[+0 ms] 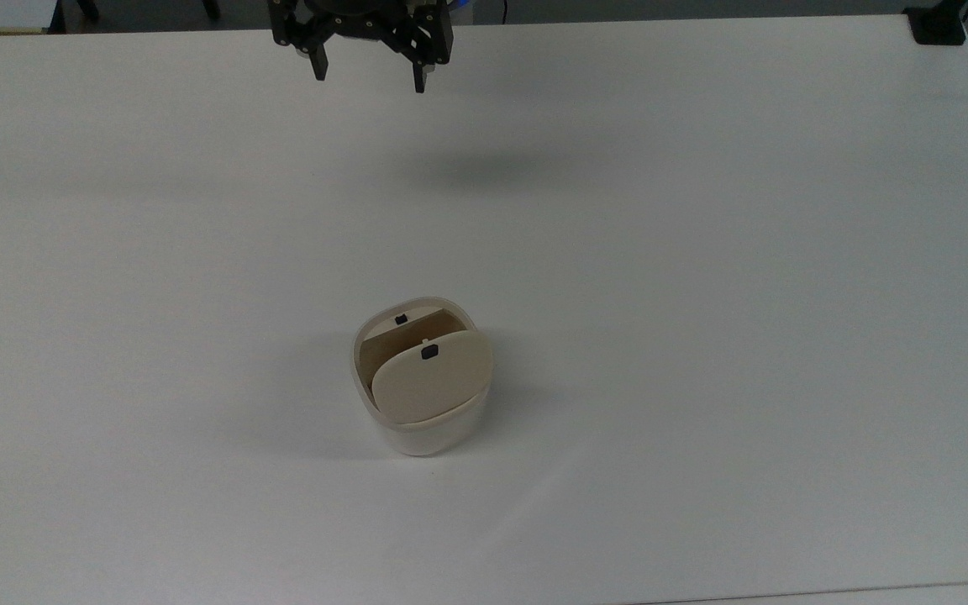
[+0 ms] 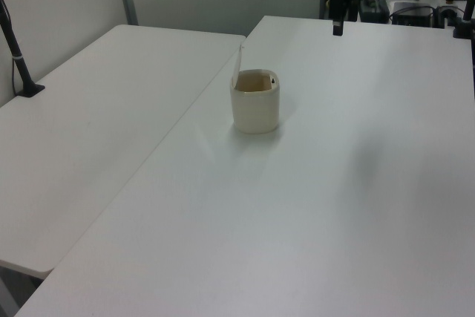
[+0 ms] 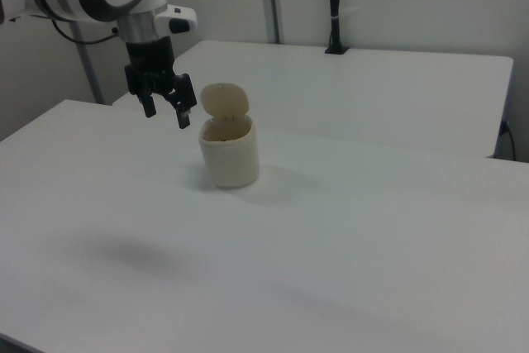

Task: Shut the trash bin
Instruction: 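Move the gripper down toward the open lid of the cream bin, then push the raised lid down onto the bin rim with the gripper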

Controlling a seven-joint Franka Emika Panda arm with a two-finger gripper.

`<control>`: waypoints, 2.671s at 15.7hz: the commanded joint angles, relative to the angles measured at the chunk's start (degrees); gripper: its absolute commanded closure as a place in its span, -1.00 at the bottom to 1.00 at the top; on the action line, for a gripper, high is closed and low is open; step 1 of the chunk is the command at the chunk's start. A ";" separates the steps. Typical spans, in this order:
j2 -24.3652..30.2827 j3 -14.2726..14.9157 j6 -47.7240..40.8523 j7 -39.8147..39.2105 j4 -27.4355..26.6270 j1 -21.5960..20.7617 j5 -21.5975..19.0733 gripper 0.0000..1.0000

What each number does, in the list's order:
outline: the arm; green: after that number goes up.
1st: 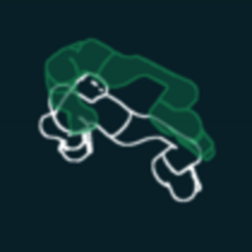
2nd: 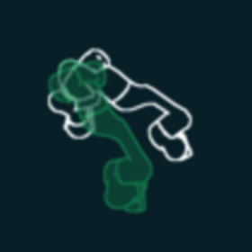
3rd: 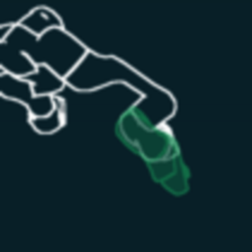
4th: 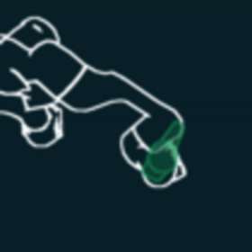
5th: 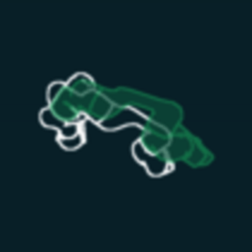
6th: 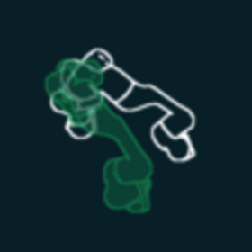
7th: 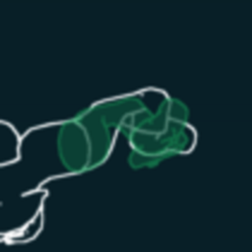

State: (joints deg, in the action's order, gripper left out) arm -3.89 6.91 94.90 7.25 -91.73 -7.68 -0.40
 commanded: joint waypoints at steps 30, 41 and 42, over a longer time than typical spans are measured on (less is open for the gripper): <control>-22.47 0.47 49.93 -4.97 14.72 -3.30 -7.42 1.00; -21.87 0.91 33.37 -11.63 13.59 -3.31 -2.50 1.00; -21.78 1.00 29.86 -13.04 13.59 -3.31 -2.50 1.00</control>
State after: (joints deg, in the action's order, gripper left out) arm -27.10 6.98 134.38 -1.00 -77.95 -10.66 -3.17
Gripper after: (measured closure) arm 0.991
